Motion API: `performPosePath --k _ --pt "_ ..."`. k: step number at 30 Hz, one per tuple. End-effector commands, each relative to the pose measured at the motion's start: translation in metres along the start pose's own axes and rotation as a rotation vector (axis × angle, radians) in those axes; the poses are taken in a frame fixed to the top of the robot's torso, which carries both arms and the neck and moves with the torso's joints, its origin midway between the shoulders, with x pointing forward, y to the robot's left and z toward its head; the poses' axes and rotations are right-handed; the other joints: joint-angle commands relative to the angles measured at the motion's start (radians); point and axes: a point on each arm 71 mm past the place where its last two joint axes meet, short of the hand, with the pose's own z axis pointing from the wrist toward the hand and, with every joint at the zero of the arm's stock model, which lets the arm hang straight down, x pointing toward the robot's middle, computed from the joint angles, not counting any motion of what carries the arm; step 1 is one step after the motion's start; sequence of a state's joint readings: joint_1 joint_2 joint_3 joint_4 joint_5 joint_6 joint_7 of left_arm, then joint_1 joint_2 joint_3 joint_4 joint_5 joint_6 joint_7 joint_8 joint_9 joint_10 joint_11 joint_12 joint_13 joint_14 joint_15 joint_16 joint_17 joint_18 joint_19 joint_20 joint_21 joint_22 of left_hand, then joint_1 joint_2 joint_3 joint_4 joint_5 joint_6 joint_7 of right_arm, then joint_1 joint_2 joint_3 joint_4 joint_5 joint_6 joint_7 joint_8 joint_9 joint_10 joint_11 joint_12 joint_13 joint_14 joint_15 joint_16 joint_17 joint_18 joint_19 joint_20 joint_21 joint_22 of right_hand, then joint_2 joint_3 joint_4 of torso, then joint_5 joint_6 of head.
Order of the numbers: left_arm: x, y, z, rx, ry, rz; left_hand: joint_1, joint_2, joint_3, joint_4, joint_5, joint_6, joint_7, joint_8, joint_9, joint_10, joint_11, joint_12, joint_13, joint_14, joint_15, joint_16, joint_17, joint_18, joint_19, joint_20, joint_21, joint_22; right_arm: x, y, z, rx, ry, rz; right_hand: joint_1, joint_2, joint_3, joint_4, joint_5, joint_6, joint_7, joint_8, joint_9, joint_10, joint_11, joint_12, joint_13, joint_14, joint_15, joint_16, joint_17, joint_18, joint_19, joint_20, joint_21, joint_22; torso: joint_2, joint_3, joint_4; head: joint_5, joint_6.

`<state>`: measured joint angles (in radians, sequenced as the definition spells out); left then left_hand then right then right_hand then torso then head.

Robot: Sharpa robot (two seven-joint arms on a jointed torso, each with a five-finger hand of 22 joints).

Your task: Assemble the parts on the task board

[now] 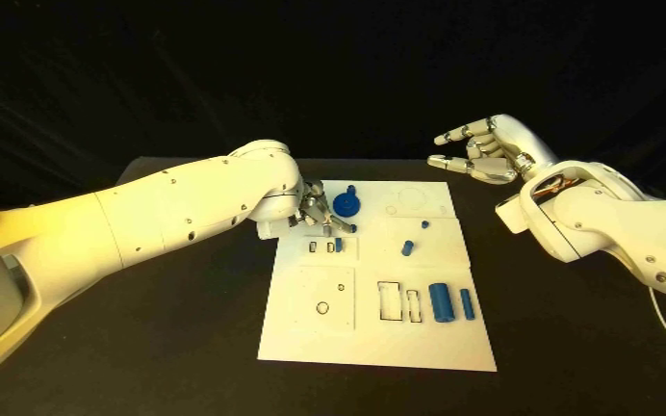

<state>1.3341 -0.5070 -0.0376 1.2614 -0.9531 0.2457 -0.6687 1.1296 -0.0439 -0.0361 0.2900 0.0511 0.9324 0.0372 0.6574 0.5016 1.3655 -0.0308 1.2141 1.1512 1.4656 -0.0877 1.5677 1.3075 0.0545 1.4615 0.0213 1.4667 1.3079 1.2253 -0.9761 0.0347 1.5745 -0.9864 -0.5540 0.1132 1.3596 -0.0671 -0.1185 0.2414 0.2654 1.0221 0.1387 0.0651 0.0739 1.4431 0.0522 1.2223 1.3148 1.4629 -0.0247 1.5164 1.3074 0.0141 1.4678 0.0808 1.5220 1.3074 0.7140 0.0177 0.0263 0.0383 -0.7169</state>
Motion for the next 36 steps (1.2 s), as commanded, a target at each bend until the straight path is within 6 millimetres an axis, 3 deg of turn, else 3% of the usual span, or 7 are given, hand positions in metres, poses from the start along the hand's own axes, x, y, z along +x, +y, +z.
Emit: performPosePath --k 1,36 --pt "0.0015 -0.0009 0.0006 -0.008 0.025 0.039 -0.002 0.006 -0.003 -0.002 -0.003 -0.005 0.001 0.004 0.002 0.009 -0.001 0.007 0.002 0.105 -0.004 0.003 0.263 -0.017 0.047 -0.004 0.006 0.071 0.0009 0.0003 0.0003 -0.004 0.001 -0.002 -0.005 0.008 -0.007 -0.001 -0.004 -0.008 -0.001 0.0 0.001 -0.008 0.0 -0.004 0.101 0.084 0.004 -0.004 0.164 0.008 0.051 0.005 -0.006 0.177 -0.001 0.0001 0.001 0.001 -0.004" --pt "0.0077 -0.0084 0.0098 -0.019 0.057 0.062 0.02 0.018 0.008 -0.008 -0.002 -0.013 0.0 0.015 0.018 0.013 -0.003 0.014 0.01 0.105 -0.006 0.003 0.263 -0.018 0.049 -0.006 0.011 0.079 0.0034 0.0017 0.0024 -0.014 -0.009 -0.001 0.001 0.015 -0.013 -0.003 0.014 -0.021 0.002 -0.003 -0.001 -0.005 0.001 -0.001 0.099 0.085 0.005 -0.003 0.168 0.008 0.052 0.005 -0.005 0.179 0.0 0.0012 0.0004 0.005 -0.016"
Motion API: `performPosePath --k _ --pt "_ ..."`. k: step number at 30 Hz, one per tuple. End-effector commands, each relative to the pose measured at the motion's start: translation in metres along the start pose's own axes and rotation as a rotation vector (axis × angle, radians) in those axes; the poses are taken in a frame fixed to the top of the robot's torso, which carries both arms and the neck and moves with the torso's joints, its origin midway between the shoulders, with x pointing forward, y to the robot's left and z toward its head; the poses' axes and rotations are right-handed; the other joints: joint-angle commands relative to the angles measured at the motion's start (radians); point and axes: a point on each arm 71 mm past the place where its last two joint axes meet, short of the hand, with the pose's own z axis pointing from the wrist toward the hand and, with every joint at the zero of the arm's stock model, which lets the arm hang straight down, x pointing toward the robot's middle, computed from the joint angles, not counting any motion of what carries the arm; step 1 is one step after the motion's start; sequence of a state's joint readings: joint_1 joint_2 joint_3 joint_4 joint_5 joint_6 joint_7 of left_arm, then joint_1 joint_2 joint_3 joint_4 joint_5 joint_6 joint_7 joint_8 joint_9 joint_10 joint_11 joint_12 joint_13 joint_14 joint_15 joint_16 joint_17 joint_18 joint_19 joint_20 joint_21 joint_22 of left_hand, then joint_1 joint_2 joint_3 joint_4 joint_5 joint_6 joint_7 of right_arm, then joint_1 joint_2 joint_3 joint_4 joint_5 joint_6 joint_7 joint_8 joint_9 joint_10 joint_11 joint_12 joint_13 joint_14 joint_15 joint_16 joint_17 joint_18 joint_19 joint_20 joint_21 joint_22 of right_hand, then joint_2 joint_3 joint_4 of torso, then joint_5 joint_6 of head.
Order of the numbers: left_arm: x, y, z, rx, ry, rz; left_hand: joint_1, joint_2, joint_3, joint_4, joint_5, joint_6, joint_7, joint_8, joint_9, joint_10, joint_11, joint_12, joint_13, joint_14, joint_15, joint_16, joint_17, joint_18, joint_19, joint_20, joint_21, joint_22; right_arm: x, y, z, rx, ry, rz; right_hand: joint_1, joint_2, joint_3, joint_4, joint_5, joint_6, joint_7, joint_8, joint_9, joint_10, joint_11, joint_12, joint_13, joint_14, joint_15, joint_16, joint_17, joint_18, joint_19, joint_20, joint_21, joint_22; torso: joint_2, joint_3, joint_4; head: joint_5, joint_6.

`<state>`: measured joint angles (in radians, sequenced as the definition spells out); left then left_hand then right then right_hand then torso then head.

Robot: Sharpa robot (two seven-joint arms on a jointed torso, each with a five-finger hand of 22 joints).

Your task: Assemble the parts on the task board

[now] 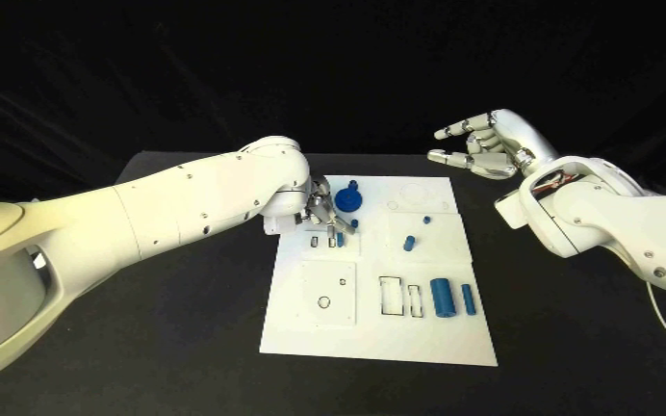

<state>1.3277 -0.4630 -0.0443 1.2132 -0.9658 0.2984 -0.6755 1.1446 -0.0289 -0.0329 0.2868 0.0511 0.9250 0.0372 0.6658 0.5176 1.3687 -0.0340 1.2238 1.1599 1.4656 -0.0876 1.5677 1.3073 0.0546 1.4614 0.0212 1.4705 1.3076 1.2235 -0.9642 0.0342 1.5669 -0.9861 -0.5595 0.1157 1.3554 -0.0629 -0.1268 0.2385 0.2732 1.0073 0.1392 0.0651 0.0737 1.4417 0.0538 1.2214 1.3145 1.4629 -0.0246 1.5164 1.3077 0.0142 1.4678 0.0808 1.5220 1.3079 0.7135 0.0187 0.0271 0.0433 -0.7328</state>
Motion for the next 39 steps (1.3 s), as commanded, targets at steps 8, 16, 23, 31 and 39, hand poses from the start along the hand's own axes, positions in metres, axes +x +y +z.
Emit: performPosePath --k 8,16,23,31,39 --pt "0.0055 -0.004 0.0011 0.006 0.042 0.029 0.031 0.012 0.02 -0.011 -0.002 -0.012 0.0 0.012 0.012 0.009 0.0 0.005 0.002 0.105 -0.006 0.003 0.263 -0.018 0.049 -0.006 0.007 0.081 0.0008 0.002 0.0009 -0.018 -0.016 -0.003 0.008 0.014 -0.006 -0.002 0.014 -0.009 0.002 -0.002 -0.001 -0.004 0.0 0.0 0.098 0.085 0.005 -0.003 0.168 0.008 0.053 0.005 -0.006 0.179 0.001 0.0006 -0.0002 0.0 -0.003" --pt "0.0062 -0.0032 0.0018 0.005 0.046 0.027 0.038 0.017 0.026 -0.012 -0.002 -0.014 0.0 0.013 0.015 0.008 0.0 0.005 0.002 0.105 -0.006 0.003 0.263 -0.018 0.049 -0.006 0.007 0.081 0.0006 0.0014 0.0009 -0.017 -0.017 -0.004 0.009 0.014 -0.006 -0.002 0.016 -0.009 0.002 -0.002 -0.001 -0.004 0.0 0.0 0.098 0.085 0.005 -0.003 0.168 0.008 0.053 0.005 -0.006 0.179 0.0 0.0007 0.0003 0.001 -0.004" --pt "0.0072 -0.0048 0.0018 0.009 0.048 0.029 0.041 0.018 0.029 -0.012 -0.002 -0.014 0.0 0.014 0.017 0.009 0.0 0.006 0.003 0.105 -0.006 0.003 0.263 -0.019 0.05 -0.006 0.008 0.083 0.0016 0.0011 0.0016 -0.016 -0.013 -0.004 0.009 0.014 -0.006 -0.002 0.016 -0.009 0.002 -0.002 -0.001 -0.004 0.0 0.0 0.098 0.085 0.005 -0.003 0.168 0.008 0.053 0.005 -0.006 0.179 0.001 0.0008 -0.0007 0.003 -0.004" --pt "0.0069 -0.0045 0.0019 0.008 0.045 0.026 0.058 0.029 0.042 -0.017 -0.002 -0.016 0.0 0.016 0.023 0.009 0.0 0.006 0.004 0.105 -0.006 0.003 0.263 -0.019 0.049 -0.006 0.008 0.084 0.0029 0.0003 0.0019 -0.013 -0.008 -0.003 0.009 0.015 -0.007 -0.002 0.017 -0.009 0.002 -0.001 -0.001 -0.003 0.0 0.002 0.098 0.086 0.005 -0.002 0.17 0.008 0.053 0.005 -0.005 0.179 0.001 0.0011 0.0006 0.003 -0.004" --pt "0.0074 -0.006 0.002 0.017 0.045 0.022 0.183 0.09 0.153 -0.085 0.003 -0.039 -0.006 0.002 0.027 0.003 -0.006 0.002 0.002 0.105 -0.012 0.003 0.263 -0.017 0.046 -0.011 0.005 0.078 0.004 -0.0006 0.0022 -0.009 -0.006 -0.002 0.011 0.016 -0.007 -0.003 0.018 -0.008 0.001 0.0 0.0 -0.002 0.0 0.003 0.099 0.086 0.005 -0.002 0.17 0.008 0.053 0.006 -0.005 0.18 0.001 0.0013 -0.0017 0.005 -0.006"
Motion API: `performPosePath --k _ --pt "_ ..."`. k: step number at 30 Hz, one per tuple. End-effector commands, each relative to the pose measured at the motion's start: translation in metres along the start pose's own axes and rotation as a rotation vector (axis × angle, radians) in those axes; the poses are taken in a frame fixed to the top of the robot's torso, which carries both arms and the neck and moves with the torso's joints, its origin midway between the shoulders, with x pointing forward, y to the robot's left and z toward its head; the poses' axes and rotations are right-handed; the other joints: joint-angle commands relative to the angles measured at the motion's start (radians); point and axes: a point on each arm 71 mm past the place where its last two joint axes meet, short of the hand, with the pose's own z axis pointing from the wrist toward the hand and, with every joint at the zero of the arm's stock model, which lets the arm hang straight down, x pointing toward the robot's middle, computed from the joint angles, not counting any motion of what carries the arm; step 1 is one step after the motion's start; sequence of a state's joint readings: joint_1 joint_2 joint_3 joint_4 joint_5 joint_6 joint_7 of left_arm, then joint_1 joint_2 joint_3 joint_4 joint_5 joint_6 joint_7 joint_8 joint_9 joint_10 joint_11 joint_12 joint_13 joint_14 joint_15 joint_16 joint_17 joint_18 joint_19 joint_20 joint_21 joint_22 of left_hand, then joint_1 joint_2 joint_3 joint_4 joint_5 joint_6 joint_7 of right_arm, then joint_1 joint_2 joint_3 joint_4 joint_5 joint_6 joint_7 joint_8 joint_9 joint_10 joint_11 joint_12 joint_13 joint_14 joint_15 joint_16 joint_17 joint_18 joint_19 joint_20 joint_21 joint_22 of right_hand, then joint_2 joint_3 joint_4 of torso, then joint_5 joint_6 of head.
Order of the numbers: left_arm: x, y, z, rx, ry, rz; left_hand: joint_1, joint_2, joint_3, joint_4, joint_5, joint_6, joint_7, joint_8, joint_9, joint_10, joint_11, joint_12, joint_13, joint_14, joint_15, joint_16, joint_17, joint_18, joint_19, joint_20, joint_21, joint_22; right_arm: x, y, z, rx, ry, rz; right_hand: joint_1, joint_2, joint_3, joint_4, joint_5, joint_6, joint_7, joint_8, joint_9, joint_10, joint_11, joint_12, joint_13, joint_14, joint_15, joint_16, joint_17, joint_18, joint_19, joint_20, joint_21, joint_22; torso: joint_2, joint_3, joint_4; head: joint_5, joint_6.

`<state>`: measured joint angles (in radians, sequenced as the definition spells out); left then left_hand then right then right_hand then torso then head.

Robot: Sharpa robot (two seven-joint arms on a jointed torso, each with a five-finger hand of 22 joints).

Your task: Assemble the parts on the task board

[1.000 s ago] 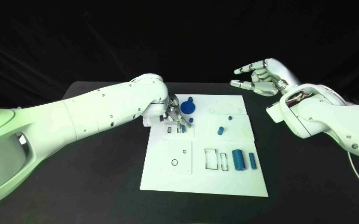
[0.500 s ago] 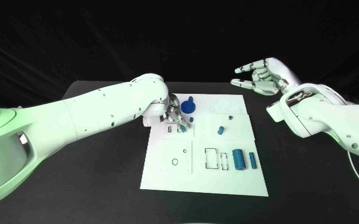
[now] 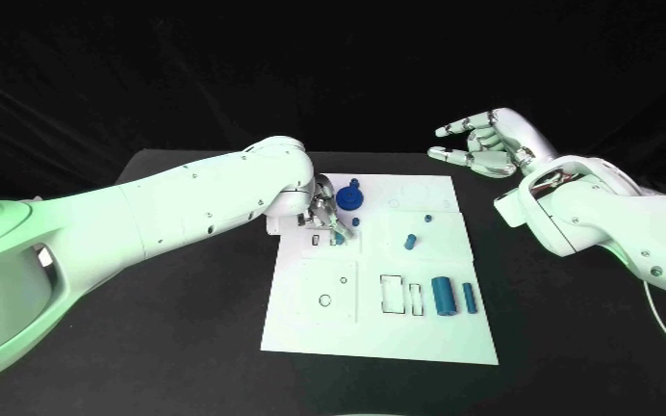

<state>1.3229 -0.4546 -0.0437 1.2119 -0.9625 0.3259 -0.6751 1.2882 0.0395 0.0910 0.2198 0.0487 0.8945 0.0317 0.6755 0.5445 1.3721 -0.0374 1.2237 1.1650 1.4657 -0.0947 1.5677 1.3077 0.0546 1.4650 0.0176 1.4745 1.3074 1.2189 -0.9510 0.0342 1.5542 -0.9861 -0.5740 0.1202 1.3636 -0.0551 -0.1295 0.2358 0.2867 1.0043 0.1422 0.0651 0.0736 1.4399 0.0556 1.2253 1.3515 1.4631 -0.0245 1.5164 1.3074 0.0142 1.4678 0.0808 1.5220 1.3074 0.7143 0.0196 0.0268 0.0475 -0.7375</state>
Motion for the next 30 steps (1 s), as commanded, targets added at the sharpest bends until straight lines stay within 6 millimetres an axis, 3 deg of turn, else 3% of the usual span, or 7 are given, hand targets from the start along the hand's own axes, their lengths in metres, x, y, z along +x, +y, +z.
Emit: performPosePath --k 1,6,9,11,15,21,30 --pt "0.003 -0.003 0.001 0.011 0.016 0.004 0.053 0.024 0.049 -0.028 0.007 -0.011 0.0 -0.012 -0.001 -0.001 -0.002 0.0 -0.004 0.105 -0.004 0.003 0.263 -0.017 0.042 -0.007 0.0 0.077 0.001 0.0 0.0 -0.007 0.006 -0.003 0.004 0.008 -0.004 -0.001 0.005 -0.005 -0.002 0.0 0.0 0.0 -0.002 -0.001 0.062 0.086 0.005 -0.002 0.17 0.008 0.053 0.006 -0.005 0.18 0.0 0.0004 -0.0014 0.001 -0.001" --pt "0.003 -0.003 0.001 0.02 0.023 -0.008 0.116 0.001 0.198 -0.089 0.069 -0.028 0.009 -0.033 -0.002 -0.006 0.003 -0.007 -0.005 0.105 -0.002 0.003 0.263 -0.016 0.041 -0.006 -0.003 0.075 0.001 0.0 0.0 -0.005 0.007 -0.003 0.004 0.008 -0.004 -0.001 0.005 -0.005 -0.002 0.0 0.0 0.0 -0.002 -0.001 0.062 0.086 0.005 -0.002 0.17 0.008 0.053 0.006 -0.005 0.18 0.0 0.0006 -0.0005 0.0 -0.002" --pt "0.003 -0.001 0.0 0.022 0.018 -0.021 0.074 -0.048 0.363 -0.104 0.07 -0.018 0.012 -0.039 0.008 0.002 0.011 -0.007 0.0 0.105 0.008 0.003 0.263 -0.017 0.041 0.006 -0.002 0.077 0.002 0.0 0.001 -0.004 0.008 -0.003 0.005 0.008 -0.004 -0.002 0.005 -0.004 -0.002 0.0 0.0 0.001 -0.002 0.002 0.063 0.086 0.005 -0.002 0.171 0.007 0.054 0.006 -0.005 0.181 0.0 0.0004 -0.0006 0.001 -0.003" --pt "0.003 0.0 0.0 0.024 0.012 -0.034 0.054 -0.08 0.405 -0.116 0.066 -0.021 0.015 -0.039 0.015 0.004 0.013 -0.007 0.001 0.105 0.008 0.003 0.263 -0.017 0.041 0.005 -0.003 0.077 0.002 0.0 0.001 -0.004 0.009 -0.003 0.005 0.008 -0.004 -0.002 0.005 -0.004 -0.002 0.0 0.0 0.001 -0.002 0.002 0.063 0.086 0.005 -0.002 0.171 0.007 0.054 0.006 -0.005 0.181 0.0 0.0005 -0.0003 0.0 -0.003" --pt "0.001 0.004 -0.001 0.027 -0.006 -0.068 0.018 -0.103 0.478 -0.13 0.064 -0.018 0.017 -0.034 0.029 0.007 0.012 -0.009 0.0 0.105 0.008 0.003 0.263 -0.016 0.041 0.005 -0.003 0.078 0.002 -0.001 0.001 -0.003 0.01 -0.003 0.005 0.008 -0.004 -0.002 0.005 -0.004 -0.002 0.0 0.0 0.001 -0.002 0.002 0.063 0.086 0.005 -0.002 0.171 0.007 0.054 0.006 -0.005 0.181 0.0 0.0012 0.0002 0.001 -0.003" --pt "-0.001 0.014 -0.006 0.03 -0.045 -0.123 -0.015 -0.121 0.534 -0.145 0.062 -0.016 0.016 -0.026 0.046 0.012 0.01 -0.007 0.003 0.105 0.008 0.003 0.263 -0.016 0.041 0.005 -0.004 0.078 0.002 -0.002 0.001 -0.001 0.012 -0.004 0.006 0.009 -0.005 -0.003 0.005 -0.004 -0.002 0.001 0.0 0.0 -0.002 0.0 0.062 0.086 0.005 -0.002 0.17 0.008 0.053 0.006 -0.006 0.179 0.0 0.0015 0.0008 0.001 -0.002" --pt "0.004 0.025 -0.013 0.036 -0.127 -0.16 -0.029 -0.129 0.551 -0.151 0.061 -0.013 0.014 -0.021 0.054 0.021 0.008 0.004 0.015 0.105 0.006 0.003 0.263 -0.018 0.044 0.004 0.0 0.086 0.002 -0.003 0.0 0.003 0.017 -0.005 0.006 0.008 -0.005 -0.003 0.005 -0.003 -0.002 0.001 0.0 0.0 -0.002 -0.002 0.061 0.085 0.005 -0.003 0.169 0.008 0.053 0.006 -0.006 0.179 -0.001 -0.0001 0.0033 -0.003 0.0"
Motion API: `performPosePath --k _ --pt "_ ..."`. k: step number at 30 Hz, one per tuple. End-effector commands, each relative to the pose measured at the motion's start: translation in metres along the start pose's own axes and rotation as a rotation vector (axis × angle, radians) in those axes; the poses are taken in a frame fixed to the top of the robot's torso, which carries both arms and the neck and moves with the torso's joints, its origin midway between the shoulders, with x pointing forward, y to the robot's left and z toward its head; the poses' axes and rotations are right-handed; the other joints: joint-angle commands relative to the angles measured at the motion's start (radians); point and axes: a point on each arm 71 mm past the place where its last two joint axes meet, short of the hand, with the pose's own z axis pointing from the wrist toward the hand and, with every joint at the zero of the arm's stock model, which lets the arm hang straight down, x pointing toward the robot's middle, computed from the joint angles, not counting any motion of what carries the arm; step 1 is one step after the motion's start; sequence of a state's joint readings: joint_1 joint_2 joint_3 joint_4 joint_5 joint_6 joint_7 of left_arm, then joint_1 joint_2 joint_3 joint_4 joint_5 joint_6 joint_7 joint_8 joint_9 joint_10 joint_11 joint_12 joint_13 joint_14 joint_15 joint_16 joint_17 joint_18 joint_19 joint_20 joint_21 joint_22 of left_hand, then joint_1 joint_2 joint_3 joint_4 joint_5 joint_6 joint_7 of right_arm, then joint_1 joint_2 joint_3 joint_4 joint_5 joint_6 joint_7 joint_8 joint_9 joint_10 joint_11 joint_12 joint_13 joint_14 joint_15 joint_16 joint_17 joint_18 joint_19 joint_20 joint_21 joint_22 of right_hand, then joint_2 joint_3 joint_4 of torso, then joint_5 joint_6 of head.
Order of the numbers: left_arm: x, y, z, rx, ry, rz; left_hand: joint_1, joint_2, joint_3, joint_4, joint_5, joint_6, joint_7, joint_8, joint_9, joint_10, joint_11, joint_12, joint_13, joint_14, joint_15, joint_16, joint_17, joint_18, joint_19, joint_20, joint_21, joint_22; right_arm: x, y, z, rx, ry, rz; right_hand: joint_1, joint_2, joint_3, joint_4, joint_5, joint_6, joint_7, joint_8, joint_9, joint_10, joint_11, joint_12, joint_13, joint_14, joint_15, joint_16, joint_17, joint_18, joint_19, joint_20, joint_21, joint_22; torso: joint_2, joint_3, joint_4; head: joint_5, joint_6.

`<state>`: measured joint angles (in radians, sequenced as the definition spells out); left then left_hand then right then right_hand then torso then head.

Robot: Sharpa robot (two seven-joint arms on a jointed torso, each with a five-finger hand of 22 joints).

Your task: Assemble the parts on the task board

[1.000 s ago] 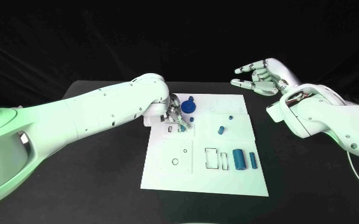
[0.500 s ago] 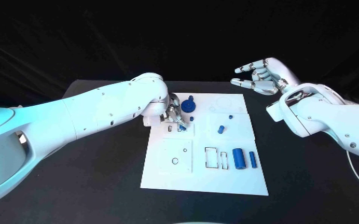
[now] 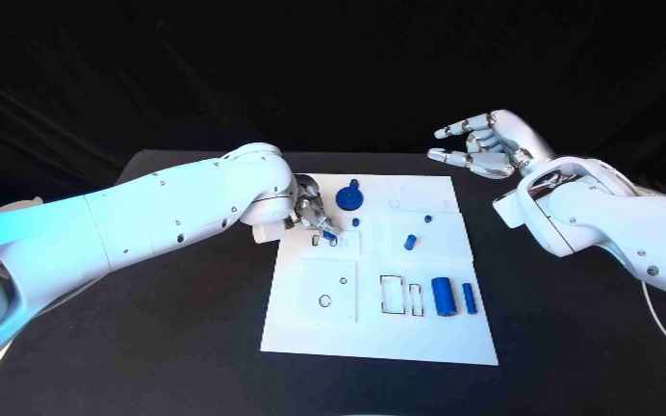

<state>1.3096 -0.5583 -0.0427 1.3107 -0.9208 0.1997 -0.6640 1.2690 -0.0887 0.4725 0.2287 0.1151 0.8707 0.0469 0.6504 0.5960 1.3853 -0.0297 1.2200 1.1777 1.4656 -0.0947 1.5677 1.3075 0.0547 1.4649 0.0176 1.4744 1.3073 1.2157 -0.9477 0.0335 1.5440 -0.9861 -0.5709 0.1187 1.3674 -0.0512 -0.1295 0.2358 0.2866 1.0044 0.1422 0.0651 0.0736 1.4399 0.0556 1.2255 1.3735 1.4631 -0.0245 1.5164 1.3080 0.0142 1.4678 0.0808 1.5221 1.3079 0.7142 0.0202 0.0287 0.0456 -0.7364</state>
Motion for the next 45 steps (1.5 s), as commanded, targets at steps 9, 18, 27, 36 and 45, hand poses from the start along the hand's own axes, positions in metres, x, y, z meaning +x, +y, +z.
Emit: performPosePath --k 9,18,27,36,45 --pt "0.007 0.001 -0.003 0.022 -0.12 -0.023 -0.016 -0.005 0.176 -0.165 -0.006 0.014 -0.003 0.008 0.007 0.01 -0.001 0.008 0.002 0.105 0.005 0.003 0.263 -0.018 0.046 0.003 0.002 0.09 0.001 -0.001 -0.001 -0.003 0.017 -0.003 0.002 0.005 -0.006 -0.002 0.005 -0.003 -0.002 0.001 0.0 -0.001 -0.002 -0.003 0.038 0.085 0.005 -0.003 0.167 0.008 0.052 0.006 -0.006 0.178 -0.001 -0.0013 0.0019 0.005 -0.001" --pt "0.015 0.001 -0.003 0.017 -0.118 0.012 -0.022 -0.005 0.186 -0.167 -0.006 0.017 -0.005 0.013 0.013 0.006 -0.003 -0.003 -0.011 0.105 0.004 0.003 0.263 -0.019 0.047 0.001 0.004 0.094 0.002 -0.001 -0.001 -0.003 0.022 -0.002 0.002 0.005 -0.006 -0.002 0.005 -0.003 -0.002 0.001 0.0 -0.001 -0.002 -0.003 0.038 0.085 0.005 -0.003 0.167 0.008 0.052 0.006 -0.006 0.178 0.0 -0.0005 0.0009 0.006 -0.001" --pt "0.018 0.003 -0.003 0.002 -0.083 0.065 -0.038 -0.012 0.211 -0.176 0.007 0.012 -0.007 0.026 0.026 -0.004 -0.005 -0.028 -0.04 0.105 0.002 0.003 0.263 -0.019 0.047 -0.001 0.003 0.092 0.003 -0.002 -0.001 -0.001 0.028 -0.001 0.002 0.005 -0.006 -0.002 0.005 -0.003 -0.002 0.001 0.0 -0.001 -0.002 -0.003 0.038 0.085 0.005 -0.003 0.167 0.008 0.052 0.006 -0.006 0.178 0.0 0.0005 0.0004 0.007 -0.005" --pt "0.02 0.002 -0.001 -0.004 -0.068 0.09 -0.04 -0.014 0.213 -0.178 0.007 0.011 -0.007 0.028 0.028 -0.002 -0.005 -0.027 -0.039 0.105 0.002 0.003 0.263 -0.019 0.047 -0.001 0.003 0.093 0.004 -0.001 -0.002 -0.001 0.034 0.0 0.002 0.005 -0.006 -0.002 0.005 -0.003 -0.002 0.001 0.0 -0.001 -0.002 -0.003 0.038 0.085 0.005 -0.003 0.167 0.008 0.052 0.006 -0.006 0.178 0.0 0.0003 -0.0001 0.008 -0.007" --pt "0.023 0.002 0.002 -0.009 -0.06 0.092 -0.043 -0.014 0.215 -0.178 0.007 0.011 -0.007 0.029 0.03 -0.001 -0.005 -0.024 -0.036 0.105 0.002 0.003 0.263 -0.02 0.048 -0.001 0.004 0.095 0.004 -0.001 -0.002 -0.002 0.036 0.001 0.0 0.005 -0.008 -0.002 0.004 -0.002 -0.002 0.002 0.001 0.0 -0.002 -0.002 0.038 0.085 0.005 -0.003 0.168 0.008 0.053 0.005 -0.006 0.178 0.001 -0.0001 0.0003 0.005 -0.008"
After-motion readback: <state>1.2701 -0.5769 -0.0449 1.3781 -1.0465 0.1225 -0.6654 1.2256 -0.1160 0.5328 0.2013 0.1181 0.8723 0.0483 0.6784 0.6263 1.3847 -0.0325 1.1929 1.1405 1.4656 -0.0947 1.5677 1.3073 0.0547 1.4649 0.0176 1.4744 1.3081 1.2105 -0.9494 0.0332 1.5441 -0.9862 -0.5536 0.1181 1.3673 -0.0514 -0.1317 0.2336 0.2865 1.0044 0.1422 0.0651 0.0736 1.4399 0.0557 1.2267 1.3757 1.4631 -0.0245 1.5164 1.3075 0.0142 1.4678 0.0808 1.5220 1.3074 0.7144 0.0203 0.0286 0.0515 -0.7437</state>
